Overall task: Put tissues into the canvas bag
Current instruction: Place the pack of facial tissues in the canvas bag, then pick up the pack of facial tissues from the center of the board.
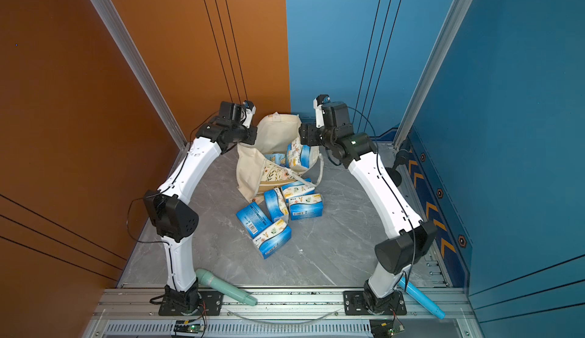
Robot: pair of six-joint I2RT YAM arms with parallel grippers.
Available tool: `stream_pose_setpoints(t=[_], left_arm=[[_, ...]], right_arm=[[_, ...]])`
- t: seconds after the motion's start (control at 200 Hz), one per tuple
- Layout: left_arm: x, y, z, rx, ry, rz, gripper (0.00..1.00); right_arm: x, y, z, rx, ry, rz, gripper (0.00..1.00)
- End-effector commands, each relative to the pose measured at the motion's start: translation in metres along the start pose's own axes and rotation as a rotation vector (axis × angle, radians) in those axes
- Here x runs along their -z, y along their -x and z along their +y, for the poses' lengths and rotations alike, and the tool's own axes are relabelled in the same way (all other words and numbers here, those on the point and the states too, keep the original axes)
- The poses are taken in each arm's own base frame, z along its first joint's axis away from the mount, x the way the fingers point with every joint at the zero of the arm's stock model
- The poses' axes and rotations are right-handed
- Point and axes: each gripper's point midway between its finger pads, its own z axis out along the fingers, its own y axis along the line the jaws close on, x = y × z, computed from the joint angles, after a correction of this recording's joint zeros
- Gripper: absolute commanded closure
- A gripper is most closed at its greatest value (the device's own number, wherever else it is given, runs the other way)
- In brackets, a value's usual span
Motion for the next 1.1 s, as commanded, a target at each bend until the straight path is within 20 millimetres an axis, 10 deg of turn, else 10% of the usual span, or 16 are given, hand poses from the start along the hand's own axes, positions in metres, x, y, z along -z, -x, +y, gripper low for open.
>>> stream_pose_setpoints(t=[0.0,0.531,0.826,1.096], left_arm=[[-0.003,0.000,-0.003,-0.016,-0.013,0.009,1.00],[-0.007,-0.003,-0.003,-0.011,-0.010,0.020,1.00],[-0.005,-0.006,-0.003,-0.010,-0.010,0.024,1.00],[-0.003,-0.007,0.000,-0.006,-0.011,0.027,1.00]], right_arm=[[0.001,-0.052,0.021,0.048,0.107,0.141,0.20],[0.093,-0.300,0.153,0.504,0.524,0.737,0.14],[0.075,-0.345,0.148,1.017,0.441,0.782,0.02],[0.055,-0.335,0.146,1.242,0.406,0.652,0.00]])
